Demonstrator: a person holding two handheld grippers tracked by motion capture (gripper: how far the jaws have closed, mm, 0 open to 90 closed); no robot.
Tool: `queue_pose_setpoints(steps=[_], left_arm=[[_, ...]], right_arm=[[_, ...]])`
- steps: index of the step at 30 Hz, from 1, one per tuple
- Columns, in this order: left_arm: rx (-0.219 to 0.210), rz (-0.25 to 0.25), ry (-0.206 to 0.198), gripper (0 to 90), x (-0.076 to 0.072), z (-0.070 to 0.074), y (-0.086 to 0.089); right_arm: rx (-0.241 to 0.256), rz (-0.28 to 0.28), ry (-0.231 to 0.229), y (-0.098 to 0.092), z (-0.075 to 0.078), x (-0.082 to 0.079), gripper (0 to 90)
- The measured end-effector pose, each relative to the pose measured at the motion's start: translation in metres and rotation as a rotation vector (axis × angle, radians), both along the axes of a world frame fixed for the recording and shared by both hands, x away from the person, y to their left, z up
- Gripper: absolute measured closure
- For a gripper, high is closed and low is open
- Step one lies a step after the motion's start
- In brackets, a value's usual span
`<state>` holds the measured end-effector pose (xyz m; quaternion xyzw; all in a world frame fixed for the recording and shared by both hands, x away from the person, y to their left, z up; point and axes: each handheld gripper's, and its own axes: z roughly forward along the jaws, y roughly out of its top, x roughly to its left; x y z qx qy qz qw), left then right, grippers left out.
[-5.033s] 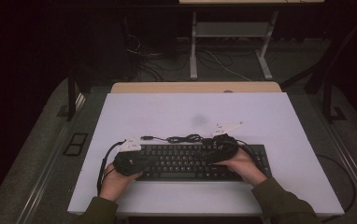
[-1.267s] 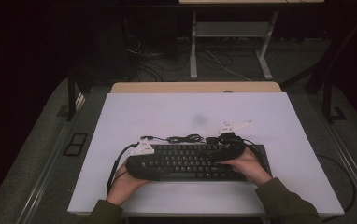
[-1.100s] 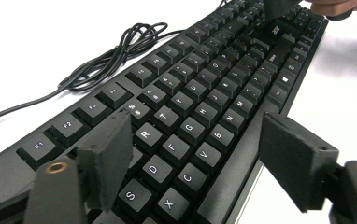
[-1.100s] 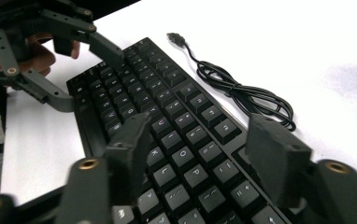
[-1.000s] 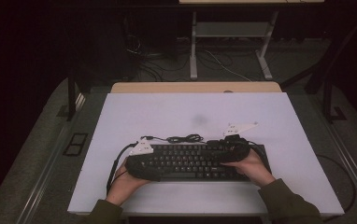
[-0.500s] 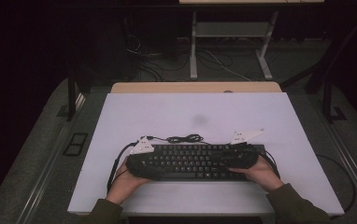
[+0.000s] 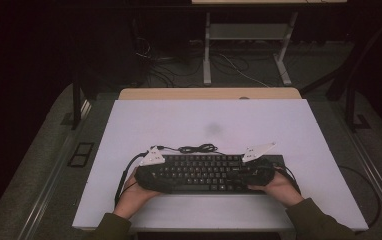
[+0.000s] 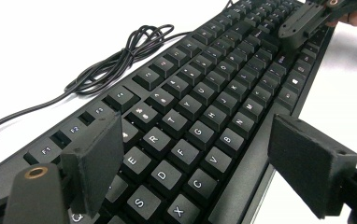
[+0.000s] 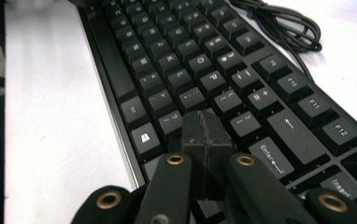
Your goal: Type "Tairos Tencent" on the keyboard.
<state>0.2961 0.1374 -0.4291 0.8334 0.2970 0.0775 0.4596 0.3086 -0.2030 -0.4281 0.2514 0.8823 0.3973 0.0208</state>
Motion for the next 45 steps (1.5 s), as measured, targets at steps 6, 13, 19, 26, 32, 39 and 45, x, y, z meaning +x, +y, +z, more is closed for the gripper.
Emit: queue_pose_setpoints(steps=[6, 13, 19, 26, 32, 39, 45], left_arm=[[0.000, 0.004, 0.002, 17.4, 0.000, 0.000, 0.000], [0.005, 0.002, 0.000, 17.5, 0.000, 0.000, 0.001], [0.004, 0.002, -0.001, 18.2, 0.000, 0.000, 0.001], [0.008, 0.008, 0.001, 23.3, 0.005, 0.000, -0.002], [0.012, 0.007, -0.009, 37.1, 0.012, 0.001, -0.006], [0.039, 0.008, -0.013, 60.9, 0.019, 0.002, -0.014], [0.050, -0.008, 0.011, 81.9, 0.026, 0.001, -0.021]], right_arm=[[-0.021, 0.013, 0.010, 0.001, -0.002, 0.000, 89.5], [-0.039, 0.025, 0.011, 0.003, -0.003, -0.001, 89.5], [-0.056, 0.031, 0.008, 0.004, -0.005, -0.001, 89.5], [-0.057, 0.034, 0.006, 0.004, -0.005, -0.001, 89.5], [-0.057, 0.033, 0.007, 0.004, -0.005, -0.001, 89.5], [-0.057, 0.033, 0.008, 0.004, -0.005, -0.001, 89.6], [-0.056, 0.032, 0.011, 0.004, -0.005, -0.001, 89.6]])
